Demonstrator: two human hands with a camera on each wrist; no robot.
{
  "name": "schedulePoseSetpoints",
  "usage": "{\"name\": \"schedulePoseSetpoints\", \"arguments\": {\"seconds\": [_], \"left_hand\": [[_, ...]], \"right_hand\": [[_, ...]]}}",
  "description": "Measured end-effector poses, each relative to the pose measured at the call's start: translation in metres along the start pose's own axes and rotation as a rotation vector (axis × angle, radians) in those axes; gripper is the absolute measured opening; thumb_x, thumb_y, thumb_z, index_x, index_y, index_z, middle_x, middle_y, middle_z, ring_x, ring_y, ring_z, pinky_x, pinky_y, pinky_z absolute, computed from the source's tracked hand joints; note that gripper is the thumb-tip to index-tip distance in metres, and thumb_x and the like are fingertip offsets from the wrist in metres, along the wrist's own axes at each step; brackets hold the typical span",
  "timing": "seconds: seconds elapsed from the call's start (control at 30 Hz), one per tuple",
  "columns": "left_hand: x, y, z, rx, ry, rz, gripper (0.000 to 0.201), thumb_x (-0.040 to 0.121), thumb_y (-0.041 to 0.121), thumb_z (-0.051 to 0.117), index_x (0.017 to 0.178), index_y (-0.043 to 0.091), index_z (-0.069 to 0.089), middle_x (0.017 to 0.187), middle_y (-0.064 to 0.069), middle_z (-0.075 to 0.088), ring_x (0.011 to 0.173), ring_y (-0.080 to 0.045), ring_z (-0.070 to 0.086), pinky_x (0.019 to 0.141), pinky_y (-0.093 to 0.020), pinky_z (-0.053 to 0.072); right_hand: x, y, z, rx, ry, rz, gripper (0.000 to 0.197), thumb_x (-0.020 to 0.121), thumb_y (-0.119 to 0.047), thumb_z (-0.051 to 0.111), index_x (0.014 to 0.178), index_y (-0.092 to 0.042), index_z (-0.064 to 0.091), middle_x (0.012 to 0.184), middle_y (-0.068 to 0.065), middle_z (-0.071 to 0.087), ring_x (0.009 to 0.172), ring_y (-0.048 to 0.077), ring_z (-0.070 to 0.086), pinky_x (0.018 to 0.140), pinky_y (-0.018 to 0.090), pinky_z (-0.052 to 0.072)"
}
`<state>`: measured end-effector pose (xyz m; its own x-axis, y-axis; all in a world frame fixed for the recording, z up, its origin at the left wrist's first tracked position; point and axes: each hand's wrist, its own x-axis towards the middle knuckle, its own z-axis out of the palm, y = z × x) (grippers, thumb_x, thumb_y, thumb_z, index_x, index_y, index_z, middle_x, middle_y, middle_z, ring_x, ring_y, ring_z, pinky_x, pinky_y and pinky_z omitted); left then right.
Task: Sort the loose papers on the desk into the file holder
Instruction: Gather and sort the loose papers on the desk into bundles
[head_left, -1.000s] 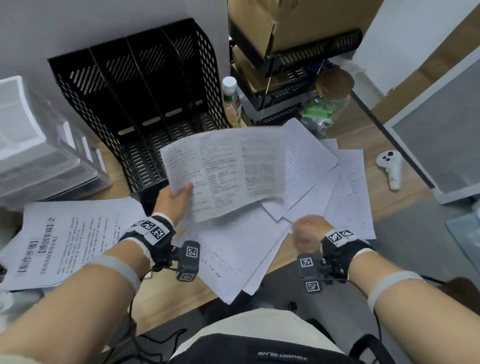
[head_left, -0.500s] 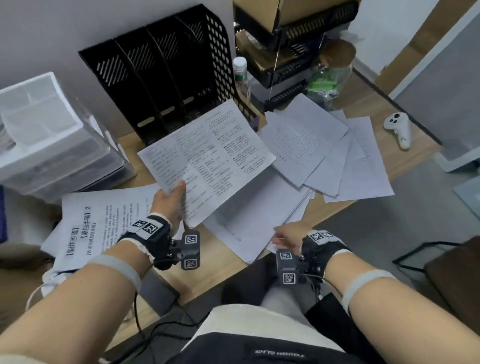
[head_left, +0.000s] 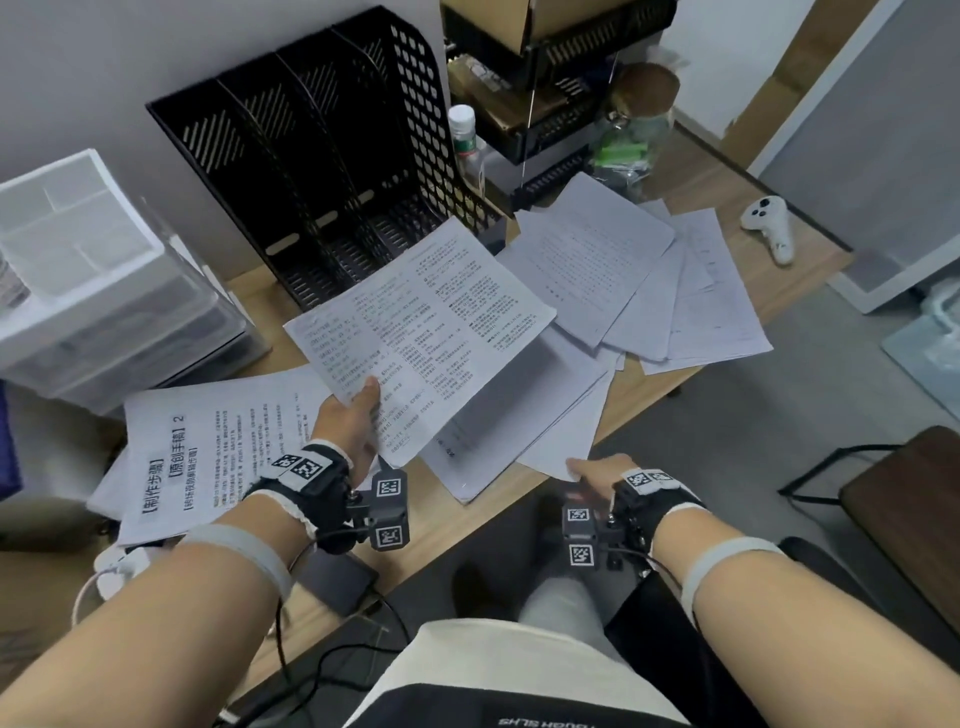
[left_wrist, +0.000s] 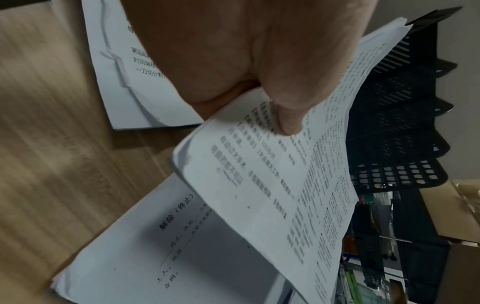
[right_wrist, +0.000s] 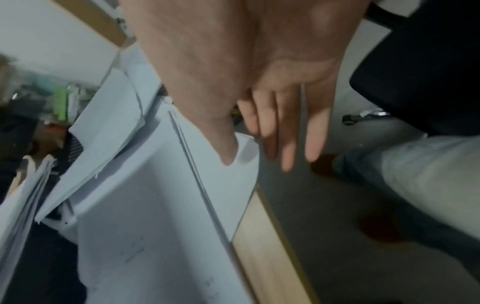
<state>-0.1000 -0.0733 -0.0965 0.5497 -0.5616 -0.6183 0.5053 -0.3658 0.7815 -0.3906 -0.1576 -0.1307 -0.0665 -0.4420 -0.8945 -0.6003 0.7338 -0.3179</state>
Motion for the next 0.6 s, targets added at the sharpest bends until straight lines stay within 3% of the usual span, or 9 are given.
{"name": "schedulePoseSetpoints", "arguments": {"seconds": [0.07, 0.17, 0.23, 0.3, 0.4, 0.47, 0.53, 0.6], "left_hand": [[0.001, -0.002, -0.002, 0.012, 0.002, 0.004, 0.039, 0.102, 0.019, 0.055, 0.139, 0.006, 0.053, 0.126, -0.012, 0.069, 0.105, -0.028, 0.070, 0.089, -0.048, 0.057], [0.002, -0.002, -0.004, 0.039, 0.006, 0.018, 0.038, 0.101, 0.020, 0.056, 0.137, 0.006, 0.054, 0.124, -0.012, 0.070, 0.103, -0.028, 0.071, 0.090, -0.050, 0.056], [0.003, 0.001, -0.004, 0.059, 0.009, 0.035, 0.038, 0.101, 0.020, 0.056, 0.136, 0.005, 0.055, 0.124, -0.014, 0.070, 0.104, -0.030, 0.070, 0.093, -0.053, 0.055], [0.003, 0.006, -0.001, 0.066, 0.007, 0.050, 0.039, 0.101, 0.021, 0.057, 0.136, 0.004, 0.055, 0.125, -0.016, 0.069, 0.108, -0.035, 0.069, 0.097, -0.057, 0.053], [0.003, 0.019, 0.006, 0.069, 0.000, 0.101, 0.041, 0.101, 0.021, 0.057, 0.137, 0.004, 0.054, 0.128, -0.016, 0.068, 0.114, -0.036, 0.066, 0.101, -0.056, 0.051], [0.000, 0.030, 0.011, 0.062, -0.008, 0.145, 0.041, 0.101, 0.021, 0.056, 0.138, 0.003, 0.054, 0.129, -0.015, 0.067, 0.112, -0.034, 0.067, 0.102, -0.053, 0.051], [-0.001, 0.041, 0.015, 0.059, -0.011, 0.182, 0.039, 0.102, 0.019, 0.055, 0.136, 0.002, 0.054, 0.127, -0.014, 0.067, 0.111, -0.032, 0.067, 0.101, -0.050, 0.052], [-0.002, 0.050, 0.016, 0.033, 0.002, 0.194, 0.035, 0.101, 0.019, 0.056, 0.133, 0.003, 0.056, 0.125, -0.014, 0.068, 0.110, -0.033, 0.067, 0.100, -0.050, 0.052]], "right_hand": [[0.002, -0.002, 0.003, 0.171, -0.034, -0.024, 0.026, 0.090, -0.012, 0.065, 0.108, 0.006, 0.059, 0.081, 0.018, 0.072, 0.056, 0.019, 0.069, 0.040, 0.023, 0.051], [0.005, -0.012, -0.002, 0.211, 0.013, -0.061, 0.015, 0.091, -0.010, 0.065, 0.088, 0.004, 0.065, 0.049, 0.008, 0.067, 0.034, 0.010, 0.058, 0.035, 0.015, 0.043], [-0.008, -0.025, -0.010, 0.174, -0.023, -0.153, 0.016, 0.093, -0.013, 0.063, 0.082, -0.002, 0.063, 0.052, 0.006, 0.067, 0.041, 0.011, 0.057, 0.042, 0.020, 0.044], [-0.025, -0.046, -0.023, 0.086, 0.004, -0.388, 0.017, 0.093, -0.017, 0.062, 0.080, -0.007, 0.056, 0.064, 0.009, 0.064, 0.052, 0.017, 0.060, 0.053, 0.027, 0.048], [-0.059, -0.086, -0.045, -0.080, 0.119, -0.740, 0.030, 0.082, -0.031, 0.063, 0.061, -0.013, 0.048, 0.062, 0.009, 0.050, 0.062, 0.021, 0.053, 0.064, 0.038, 0.046], [-0.088, -0.113, -0.056, -0.027, 0.068, -0.854, 0.027, 0.080, -0.036, 0.062, 0.070, -0.011, 0.057, 0.073, 0.015, 0.057, 0.074, 0.023, 0.056, 0.076, 0.048, 0.055], [-0.122, -0.136, -0.063, 0.064, -0.032, -0.917, 0.018, 0.091, -0.025, 0.060, 0.074, -0.020, 0.064, 0.084, 0.008, 0.063, 0.088, 0.021, 0.060, 0.090, 0.051, 0.054], [-0.156, -0.153, -0.068, 0.120, -0.100, -0.996, 0.032, 0.097, -0.015, 0.056, 0.067, -0.025, 0.063, 0.077, -0.003, 0.061, 0.084, 0.015, 0.061, 0.092, 0.048, 0.054]]}}
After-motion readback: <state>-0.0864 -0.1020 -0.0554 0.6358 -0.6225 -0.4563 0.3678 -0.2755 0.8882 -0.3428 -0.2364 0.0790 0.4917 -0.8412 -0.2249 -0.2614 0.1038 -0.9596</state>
